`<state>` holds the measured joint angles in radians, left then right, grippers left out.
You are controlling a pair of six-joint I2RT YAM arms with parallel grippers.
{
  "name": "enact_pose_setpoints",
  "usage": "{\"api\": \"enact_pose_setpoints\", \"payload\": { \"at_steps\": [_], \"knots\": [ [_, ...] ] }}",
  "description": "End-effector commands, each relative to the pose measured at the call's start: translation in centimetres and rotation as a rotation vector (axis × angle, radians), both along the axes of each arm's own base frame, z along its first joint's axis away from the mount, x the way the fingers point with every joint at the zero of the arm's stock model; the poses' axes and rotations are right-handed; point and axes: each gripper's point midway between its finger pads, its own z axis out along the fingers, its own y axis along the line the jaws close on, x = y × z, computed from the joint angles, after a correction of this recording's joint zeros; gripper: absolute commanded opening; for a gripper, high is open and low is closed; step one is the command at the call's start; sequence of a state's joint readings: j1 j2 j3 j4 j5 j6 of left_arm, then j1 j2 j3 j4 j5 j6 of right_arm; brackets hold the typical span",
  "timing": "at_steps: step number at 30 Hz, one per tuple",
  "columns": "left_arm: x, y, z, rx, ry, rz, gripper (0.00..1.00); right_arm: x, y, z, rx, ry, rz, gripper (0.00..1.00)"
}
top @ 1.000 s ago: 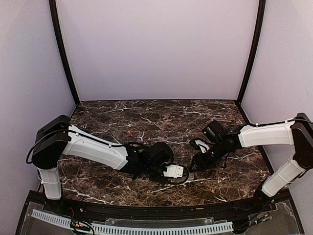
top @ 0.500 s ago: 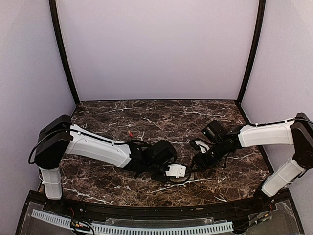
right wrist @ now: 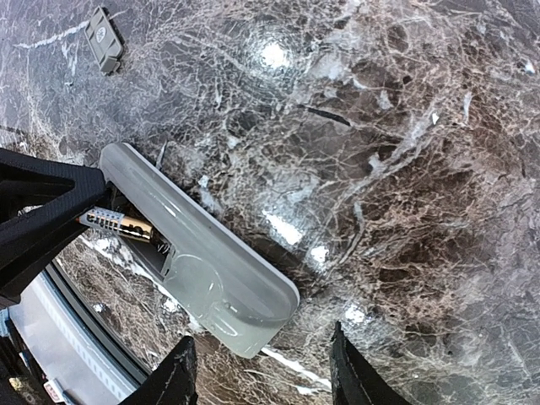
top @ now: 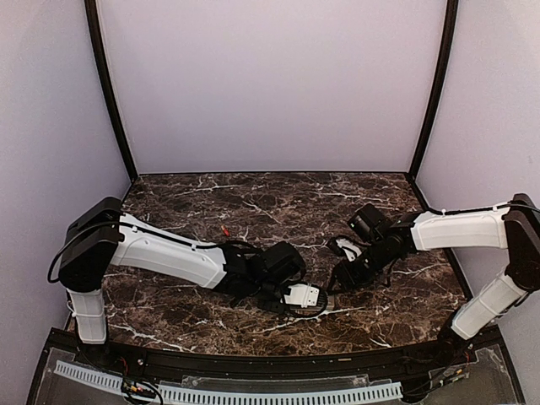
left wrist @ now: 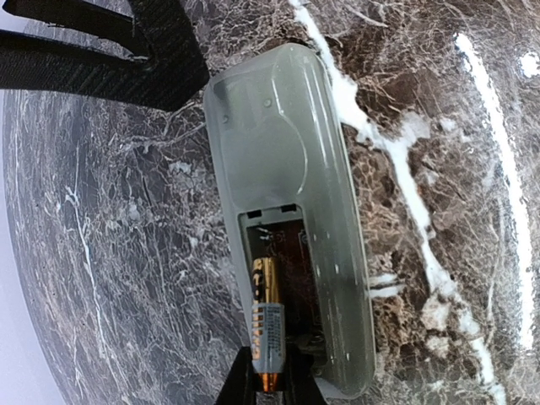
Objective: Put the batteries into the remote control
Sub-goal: Place the battery in the battery compartment.
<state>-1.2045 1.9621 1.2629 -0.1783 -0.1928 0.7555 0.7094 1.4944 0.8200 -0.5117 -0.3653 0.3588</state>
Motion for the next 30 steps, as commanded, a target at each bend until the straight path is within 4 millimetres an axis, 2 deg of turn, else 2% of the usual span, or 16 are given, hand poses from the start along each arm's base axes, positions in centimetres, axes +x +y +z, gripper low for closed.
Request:
{"api": "enact_pose_setpoints", "payload": {
  "at_steps": [1, 10, 15, 23, 30],
  "knots": [
    [-0.4, 1.6, 0.8, 0.043, -0.008, 0.002, 0.00, 0.2, 0.1, 0.5, 0.006, -0.013, 0.007, 0.51],
    [0.3, 0.6, 1.5, 0.056, -0.034, 0.009, 0.00, 0.0, 0.3, 0.4, 0.009, 0.003, 0.014, 0.51],
    [-0.4, 1.0, 1.2, 0.099, -0.011, -0.006, 0.00, -0.4, 0.1, 0.0, 0.003, 0.026, 0.018, 0.53],
    [-1.4, 0.4, 0.9, 0.087, 0.040, -0.022, 0.00, -0.2, 0.3, 0.0, 0.010, 0.019, 0.020, 0.55],
    [-0.4, -0.3, 0.9, 0.074, -0.008, -0.014, 0.00, -0.6, -0.1, -1.0, -0.008, 0.040, 0.012, 0.56]
  ]
}}
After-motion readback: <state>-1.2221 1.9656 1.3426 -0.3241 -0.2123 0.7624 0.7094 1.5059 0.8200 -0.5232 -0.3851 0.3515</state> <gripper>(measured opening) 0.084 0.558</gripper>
